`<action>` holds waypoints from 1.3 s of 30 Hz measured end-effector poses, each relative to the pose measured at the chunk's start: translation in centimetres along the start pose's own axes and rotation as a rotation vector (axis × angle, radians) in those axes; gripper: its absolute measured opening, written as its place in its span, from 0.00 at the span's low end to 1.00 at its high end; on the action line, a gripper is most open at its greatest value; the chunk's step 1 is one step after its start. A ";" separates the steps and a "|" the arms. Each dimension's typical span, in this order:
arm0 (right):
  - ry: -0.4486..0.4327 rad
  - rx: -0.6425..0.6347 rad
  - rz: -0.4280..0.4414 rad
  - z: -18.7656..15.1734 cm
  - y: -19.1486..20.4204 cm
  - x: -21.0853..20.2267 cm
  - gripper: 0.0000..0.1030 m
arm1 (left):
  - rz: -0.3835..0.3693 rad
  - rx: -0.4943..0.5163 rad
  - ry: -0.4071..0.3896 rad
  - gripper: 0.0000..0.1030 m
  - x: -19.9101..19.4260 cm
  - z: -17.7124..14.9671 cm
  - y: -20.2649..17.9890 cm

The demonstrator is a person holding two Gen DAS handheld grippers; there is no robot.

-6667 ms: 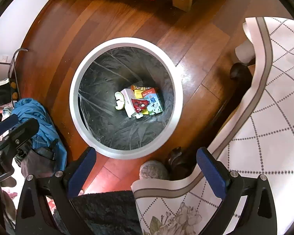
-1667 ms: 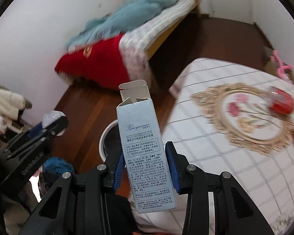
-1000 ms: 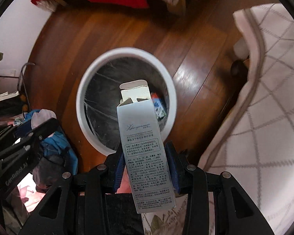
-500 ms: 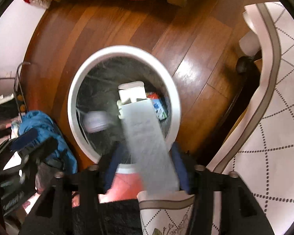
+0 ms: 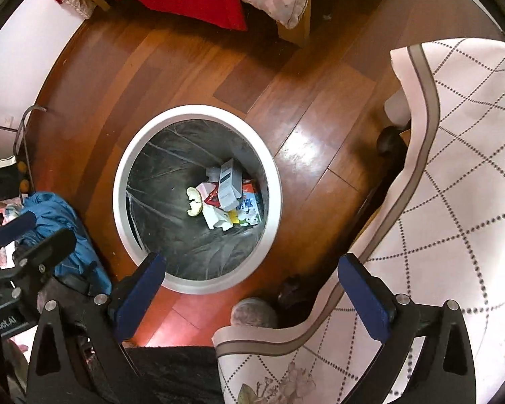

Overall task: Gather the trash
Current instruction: 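Move both tools back from the bin toward the table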

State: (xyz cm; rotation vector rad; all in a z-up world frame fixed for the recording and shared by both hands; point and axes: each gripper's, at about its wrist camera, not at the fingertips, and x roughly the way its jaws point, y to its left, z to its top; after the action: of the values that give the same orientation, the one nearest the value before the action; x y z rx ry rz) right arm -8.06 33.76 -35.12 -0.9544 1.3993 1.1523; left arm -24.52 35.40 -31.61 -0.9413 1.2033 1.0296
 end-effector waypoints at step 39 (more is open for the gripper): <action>-0.447 0.158 0.228 -20.3 -12.3 -25.0 1.00 | 0.013 0.097 -0.366 0.93 -14.6 -13.0 -18.4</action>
State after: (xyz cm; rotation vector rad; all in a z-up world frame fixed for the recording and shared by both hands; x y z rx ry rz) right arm 2.80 10.35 -12.24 -0.3973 1.2272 1.3057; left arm -11.21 16.30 -18.22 -0.6365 0.9442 1.0889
